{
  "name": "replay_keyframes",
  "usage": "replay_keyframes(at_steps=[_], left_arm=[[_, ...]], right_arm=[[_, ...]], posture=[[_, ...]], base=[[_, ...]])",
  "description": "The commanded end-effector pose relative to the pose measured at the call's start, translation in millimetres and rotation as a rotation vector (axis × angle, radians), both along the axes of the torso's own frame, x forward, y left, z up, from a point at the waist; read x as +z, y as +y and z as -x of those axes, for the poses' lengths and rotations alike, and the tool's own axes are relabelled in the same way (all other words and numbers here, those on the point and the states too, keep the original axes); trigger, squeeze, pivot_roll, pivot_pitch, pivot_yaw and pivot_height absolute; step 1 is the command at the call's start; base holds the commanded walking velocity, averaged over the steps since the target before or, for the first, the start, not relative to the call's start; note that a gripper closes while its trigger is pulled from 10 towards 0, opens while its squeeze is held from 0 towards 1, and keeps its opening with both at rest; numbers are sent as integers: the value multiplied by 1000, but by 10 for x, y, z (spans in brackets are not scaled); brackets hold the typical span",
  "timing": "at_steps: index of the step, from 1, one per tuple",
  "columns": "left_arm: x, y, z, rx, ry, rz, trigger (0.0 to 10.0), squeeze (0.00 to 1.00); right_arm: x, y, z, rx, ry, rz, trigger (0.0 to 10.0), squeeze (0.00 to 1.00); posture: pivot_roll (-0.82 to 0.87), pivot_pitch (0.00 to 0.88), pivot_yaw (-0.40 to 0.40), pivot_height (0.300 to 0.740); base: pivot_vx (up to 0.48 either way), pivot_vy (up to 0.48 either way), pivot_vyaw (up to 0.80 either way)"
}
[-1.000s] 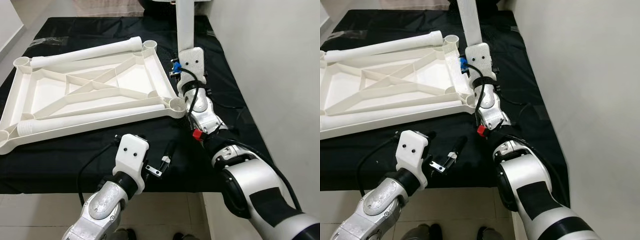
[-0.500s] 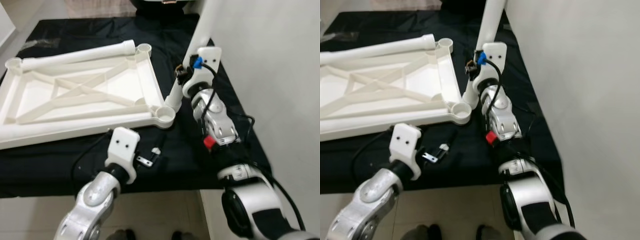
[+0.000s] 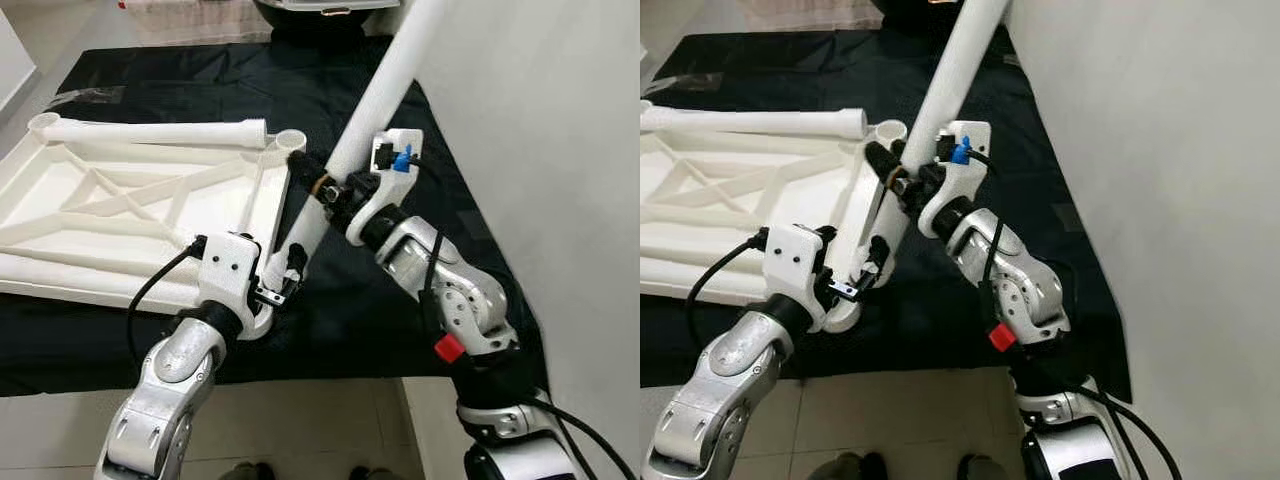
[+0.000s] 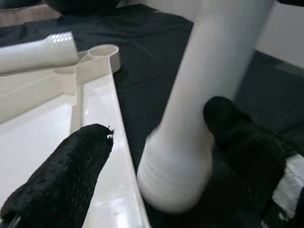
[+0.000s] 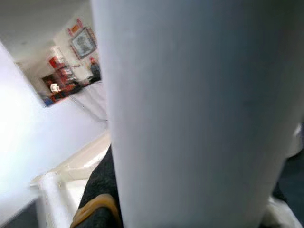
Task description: Building children table
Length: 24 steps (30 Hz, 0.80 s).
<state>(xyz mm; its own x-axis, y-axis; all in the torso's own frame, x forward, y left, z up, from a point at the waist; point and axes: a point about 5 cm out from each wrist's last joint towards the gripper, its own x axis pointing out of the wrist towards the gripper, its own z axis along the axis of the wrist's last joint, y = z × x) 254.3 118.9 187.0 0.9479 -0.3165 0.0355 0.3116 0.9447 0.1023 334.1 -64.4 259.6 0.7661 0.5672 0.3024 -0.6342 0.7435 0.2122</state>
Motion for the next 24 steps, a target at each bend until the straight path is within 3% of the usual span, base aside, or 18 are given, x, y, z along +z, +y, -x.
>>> replay_keyframes(at_steps=[1, 4, 8, 10, 11, 12, 14, 18, 24], left_arm=[[-33, -30, 41, -5, 5, -7, 10000, 0], [-19, -98, 89, -26, -2, 1, 10000, 0], [-15, -156, 131, -40, -7, 19, 10000, 0], [-4, -201, 169, -54, -14, 27, 10000, 0], [-4, -201, 169, -54, -14, 27, 10000, 0], [7, -234, 199, -66, -24, 30, 10000, 0], [8, -241, 206, -68, -28, 30, 10000, 0], [-18, -254, 269, -73, -28, 24, 10000, 0], [-35, -221, 319, -33, -18, 36, 10000, 0]], right_arm=[[11, -191, -119, -132, -53, 44, 10000, 0], [176, -382, -250, -231, -104, 35, 10000, 0], [373, -507, -299, -204, -137, 5, 10000, 0], [492, -525, -300, -82, -153, -29, 10000, 0], [492, -525, -300, -82, -153, -29, 10000, 0], [548, -507, -288, 35, -170, -37, 10000, 0], [556, -501, -287, 63, -178, -35, 10000, 0], [559, -386, -185, 361, -195, 29, 10000, 0], [495, -298, -199, 432, -215, 91, 10000, 0]], posture=[[89, 136, -34, 740], [95, 125, -35, 740], [102, 109, -35, 740], [104, 104, -35, 740], [104, 104, -35, 740], [107, 91, -33, 740], [107, 91, -33, 740], [116, 63, -35, 740], [129, 43, -41, 740]], base=[[0, 0, 0], [0, 0, 0], [0, 0, 0], [0, 0, 0], [0, 0, 0], [0, 0, 0], [0, 0, 0], [0, 0, 0], [0, 0, 0]])
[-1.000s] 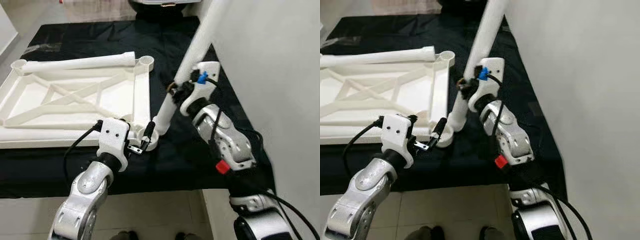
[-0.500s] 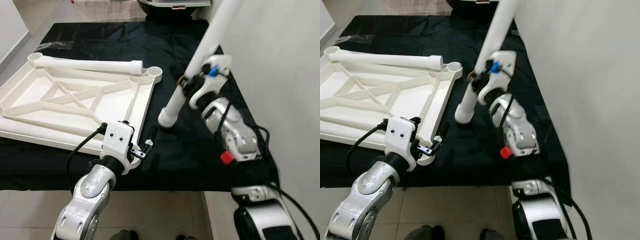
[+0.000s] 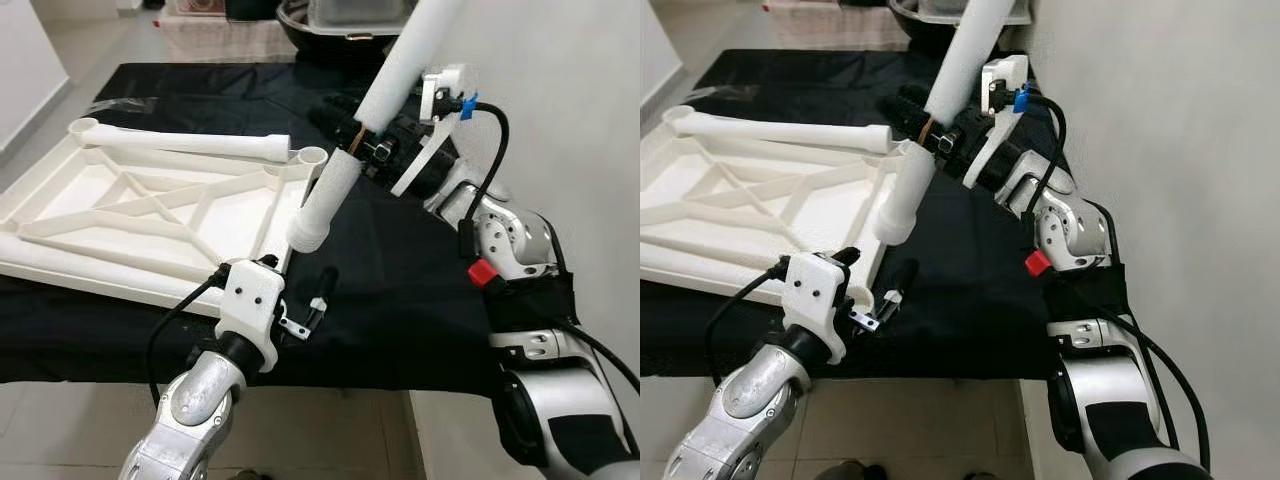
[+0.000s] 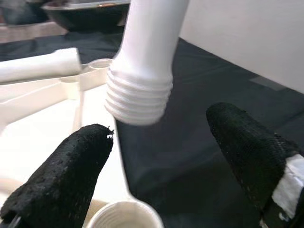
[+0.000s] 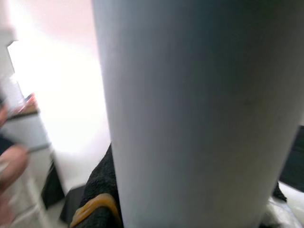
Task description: Building children table
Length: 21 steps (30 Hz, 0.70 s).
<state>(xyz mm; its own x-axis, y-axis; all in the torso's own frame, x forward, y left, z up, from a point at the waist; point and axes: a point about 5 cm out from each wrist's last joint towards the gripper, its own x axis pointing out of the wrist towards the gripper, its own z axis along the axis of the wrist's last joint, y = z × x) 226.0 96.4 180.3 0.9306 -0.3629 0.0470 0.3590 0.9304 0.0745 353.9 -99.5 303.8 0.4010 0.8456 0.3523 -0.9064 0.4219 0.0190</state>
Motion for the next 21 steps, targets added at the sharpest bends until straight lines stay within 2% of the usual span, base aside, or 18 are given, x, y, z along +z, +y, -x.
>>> replay_keyframes(at_steps=[1, 4, 8, 9, 12, 16, 21], left_arm=[[32, 3, 36, 18, -16, 7, 10000, 0], [34, 37, 51, 52, -22, 11, 10000, 0], [41, 55, 48, 71, -28, 21, 10000, 0], [53, 67, 39, 85, -35, 22, 10000, 0], [64, 93, 18, 111, -41, 28, 10000, 0], [68, 130, 2, 138, -41, 33, 10000, 0], [63, 128, -5, 140, -39, 28, 10000, 0]], right_arm=[[52, 53, -1, 11, -32, 3, 10000, 0], [-9, 118, -63, -47, -48, 36, 10000, 0], [-25, 144, -68, -64, -51, 28, 10000, 0], [-6, 141, -94, -98, -29, -12, 10000, 0], [2, 111, -155, -167, 4, -43, 10000, 0], [-39, 73, -214, -221, 10, -25, 10000, 0], [-88, 56, -238, -242, 14, -8, 10000, 0]], posture=[[129, 43, -41, 740], [129, 28, -42, 740], [128, 21, -42, 740], [128, 19, -44, 740], [124, 9, -45, 740], [121, 8, -44, 740], [118, 9, -45, 740]], base=[[0, 0, 0], [0, 0, 0], [0, 0, 0], [0, 0, 0], [0, 0, 0], [0, 0, 0], [0, 371, 0]])
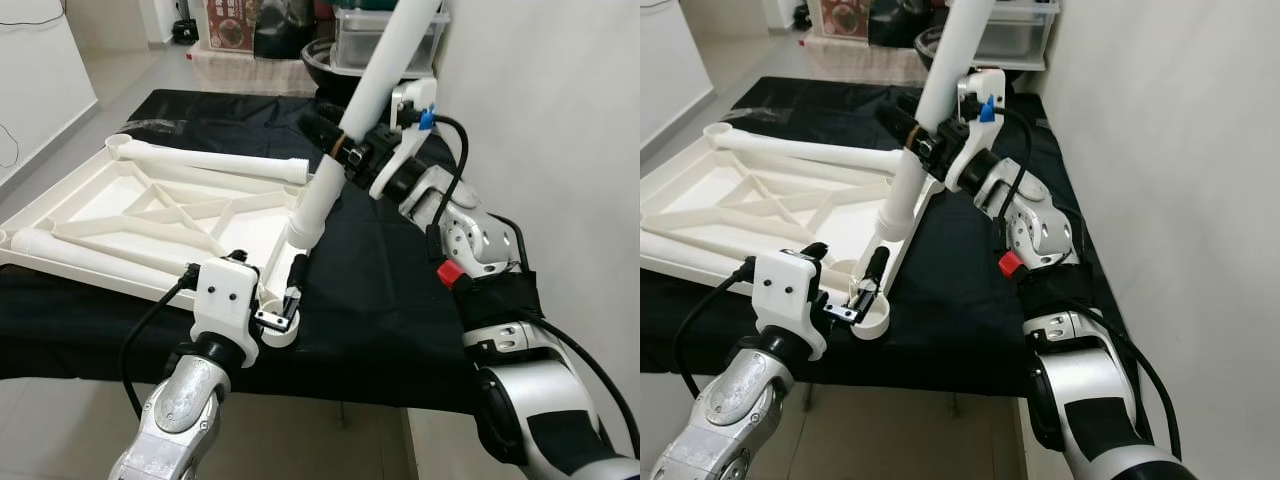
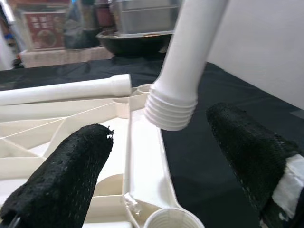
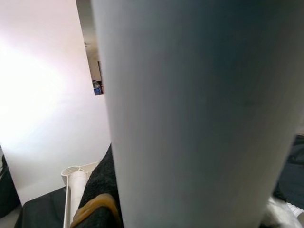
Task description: Building children table
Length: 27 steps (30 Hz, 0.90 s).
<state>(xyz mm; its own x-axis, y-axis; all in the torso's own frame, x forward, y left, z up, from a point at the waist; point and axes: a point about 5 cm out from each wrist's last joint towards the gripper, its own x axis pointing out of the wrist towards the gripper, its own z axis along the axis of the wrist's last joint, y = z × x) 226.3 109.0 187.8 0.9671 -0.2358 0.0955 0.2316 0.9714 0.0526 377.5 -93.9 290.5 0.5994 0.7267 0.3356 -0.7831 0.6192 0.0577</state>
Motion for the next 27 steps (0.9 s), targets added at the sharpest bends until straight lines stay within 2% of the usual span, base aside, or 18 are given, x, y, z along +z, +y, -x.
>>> replay_keyframes(at_steps=[1, 8, 20, 27], left_arm=[[-12, 3, -2, 9, 1, -7, 10000, 0], [-18, -31, -8, 1, 4, -9, 10000, 0], [-36, -10, -19, 28, 13, -7, 10000, 0], [-40, -2, 12, 32, 21, -15, 10000, 0]], right_arm=[[45, 0, -2, -9, -28, 1, 10000, 0], [36, 3, -14, -25, -32, 17, 10000, 0], [22, -11, -43, -27, -44, 68, 10000, 0], [76, -215, -110, 23, -22, 93, 10000, 0]], posture=[[118, 9, -45, 740], [117, 17, -47, 740], [113, 32, -46, 740], [126, 56, -44, 740]], base=[[0, 446, 0], [0, 476, 0], [0, 0, 0], [0, 0, 0]])
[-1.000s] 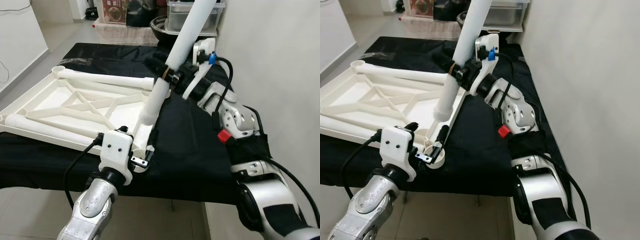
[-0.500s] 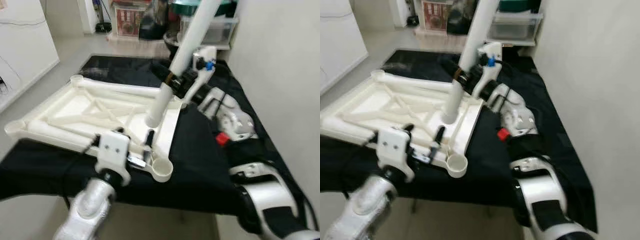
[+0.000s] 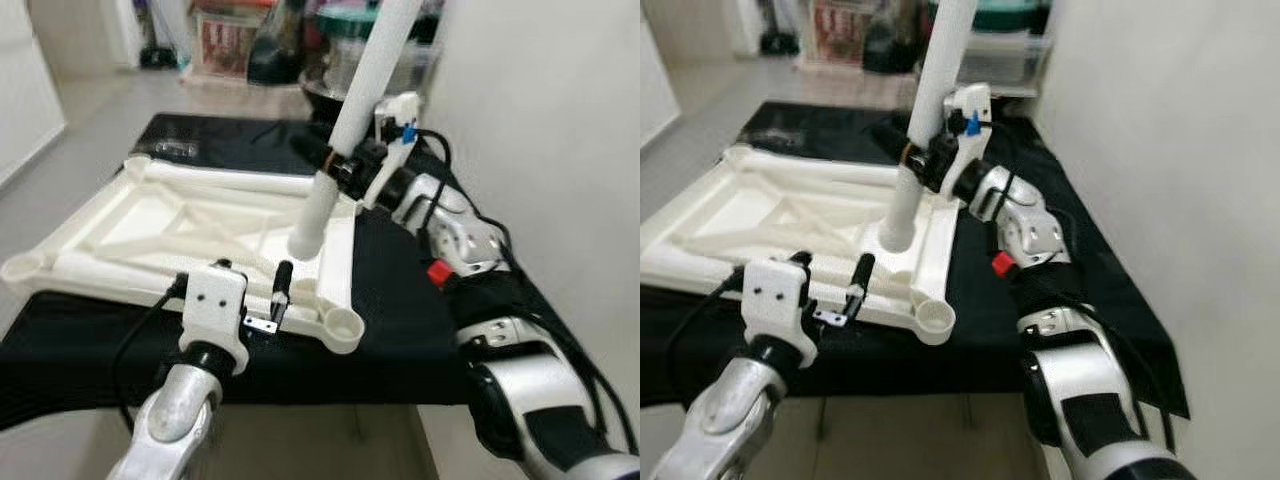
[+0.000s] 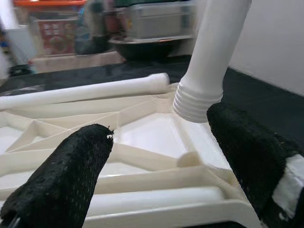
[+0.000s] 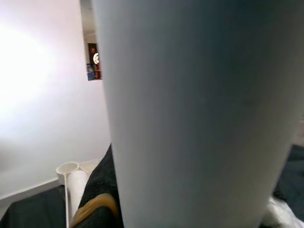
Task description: Building children table
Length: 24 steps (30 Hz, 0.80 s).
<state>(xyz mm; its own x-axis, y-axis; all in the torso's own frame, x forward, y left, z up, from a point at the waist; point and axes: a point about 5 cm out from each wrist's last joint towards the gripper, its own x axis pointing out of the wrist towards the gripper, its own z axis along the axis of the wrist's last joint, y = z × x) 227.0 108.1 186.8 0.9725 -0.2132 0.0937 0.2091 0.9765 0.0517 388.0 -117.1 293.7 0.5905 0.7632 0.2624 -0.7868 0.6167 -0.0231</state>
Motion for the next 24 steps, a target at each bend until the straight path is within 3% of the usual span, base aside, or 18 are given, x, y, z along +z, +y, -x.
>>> replay_keyframes(at_steps=[1, 7, 24], left_arm=[[-36, 11, 29, 10, 23, -18, 10000, 0], [-47, 26, 91, 19, 41, -19, 10000, 0], [-15, 72, 108, 67, 43, -41, 10000, 0]], right_arm=[[55, -16, -16, 24, 1, -16, 10000, 0], [18, -45, -37, 59, 6, 64, 10000, 0], [-54, 58, -10, 165, 20, 76, 10000, 0]], posture=[[127, 58, -43, 740], [142, 95, -39, 740], [150, 129, -30, 740]], base=[[0, 0, 0], [0, 0, 0], [16, -77, 0]])
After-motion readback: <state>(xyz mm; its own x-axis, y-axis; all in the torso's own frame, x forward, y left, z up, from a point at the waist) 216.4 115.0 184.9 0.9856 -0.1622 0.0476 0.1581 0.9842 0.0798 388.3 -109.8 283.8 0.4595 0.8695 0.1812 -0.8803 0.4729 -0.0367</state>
